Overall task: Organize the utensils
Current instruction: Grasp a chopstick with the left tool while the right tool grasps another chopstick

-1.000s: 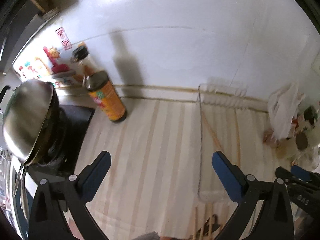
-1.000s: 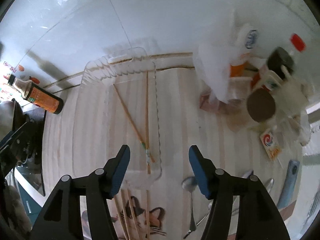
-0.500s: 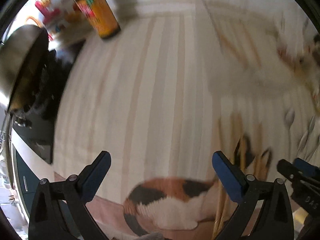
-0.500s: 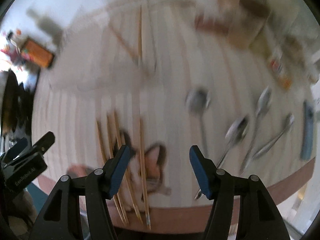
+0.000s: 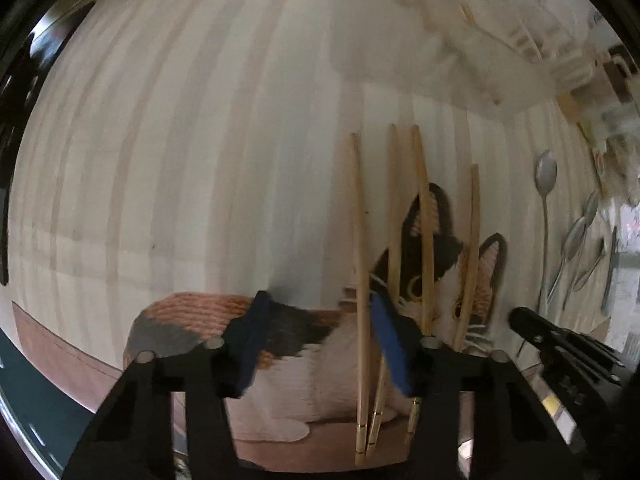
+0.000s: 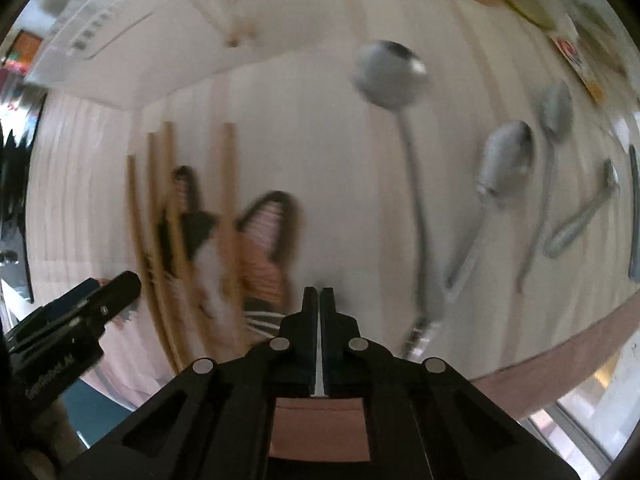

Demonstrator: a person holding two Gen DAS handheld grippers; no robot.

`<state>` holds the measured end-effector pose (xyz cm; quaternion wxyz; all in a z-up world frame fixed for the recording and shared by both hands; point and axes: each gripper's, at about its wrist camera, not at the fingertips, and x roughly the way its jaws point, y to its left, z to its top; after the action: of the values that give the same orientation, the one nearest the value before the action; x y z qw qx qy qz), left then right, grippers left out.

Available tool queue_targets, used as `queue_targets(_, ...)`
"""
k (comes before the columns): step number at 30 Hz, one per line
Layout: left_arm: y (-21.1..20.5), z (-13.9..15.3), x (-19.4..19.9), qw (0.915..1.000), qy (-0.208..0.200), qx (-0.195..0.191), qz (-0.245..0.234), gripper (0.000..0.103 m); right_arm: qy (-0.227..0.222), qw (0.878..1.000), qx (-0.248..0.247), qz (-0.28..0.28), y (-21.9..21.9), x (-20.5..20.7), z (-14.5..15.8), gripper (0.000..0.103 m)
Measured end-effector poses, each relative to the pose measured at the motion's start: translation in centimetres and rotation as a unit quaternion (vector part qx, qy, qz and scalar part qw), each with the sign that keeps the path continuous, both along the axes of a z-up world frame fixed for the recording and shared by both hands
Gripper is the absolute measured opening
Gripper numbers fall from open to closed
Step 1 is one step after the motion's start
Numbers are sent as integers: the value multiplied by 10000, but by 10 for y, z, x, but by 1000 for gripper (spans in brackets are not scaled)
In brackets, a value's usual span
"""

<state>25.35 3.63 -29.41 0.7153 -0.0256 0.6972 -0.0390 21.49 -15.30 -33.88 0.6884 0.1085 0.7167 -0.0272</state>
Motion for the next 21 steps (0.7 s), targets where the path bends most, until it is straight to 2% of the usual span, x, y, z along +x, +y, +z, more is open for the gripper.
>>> queue_targets(2, -8, 2, 1, 9998, -90, 101, -125, 35, 1, 9994, 328, -143, -9, -5, 2, 2)
queue_targets(3, -10, 3, 1, 9996, -129, 162, -179, 19, 10, 9990, 405, -181, -12, -7, 2, 3)
queue_targets(4, -11, 3, 2, 9992, -140, 295, -227, 9, 13, 9985, 507, -185, -12, -8, 3, 4)
queue_targets(5, -11, 4, 3, 9988, -150, 374, -271, 6, -5, 9980, 599, -189, -13, -9, 3, 9)
queue_targets(6, -10, 6, 12, 9989, -140, 348, -293, 5, -48, 9974, 697, -199, -11, -10, 4, 17)
queue_targets(8, 1, 6, 13, 9986, -113, 429, -284, 4, -98, 9965, 824, -120, -2, -11, 6, 24)
queue_targets(11, 15, 9, 12, 9981, -111, 559, -245, 4, -131, 9962, 859, 86, 17, -8, 6, 24)
queue_targets(14, 26, 10, 11, 9981, -86, 575, -219, 4, -96, 9980, 443, 449, 33, 9, 1, 24)
queue_targets(16, 30, 11, 10, 9981, -88, 565, -219, 5, -115, 9975, 93, 686, 42, 4, 0, 20)
queue_targets(18, 35, 11, 10, 9980, -96, 580, -228, 5, -87, 9972, -165, 724, 43, 3, 0, 7)
queue_targets(21, 32, 11, 5, 9978, -128, 599, -271, 5, -66, 9953, -548, 791, 34, 2, 2, 7)
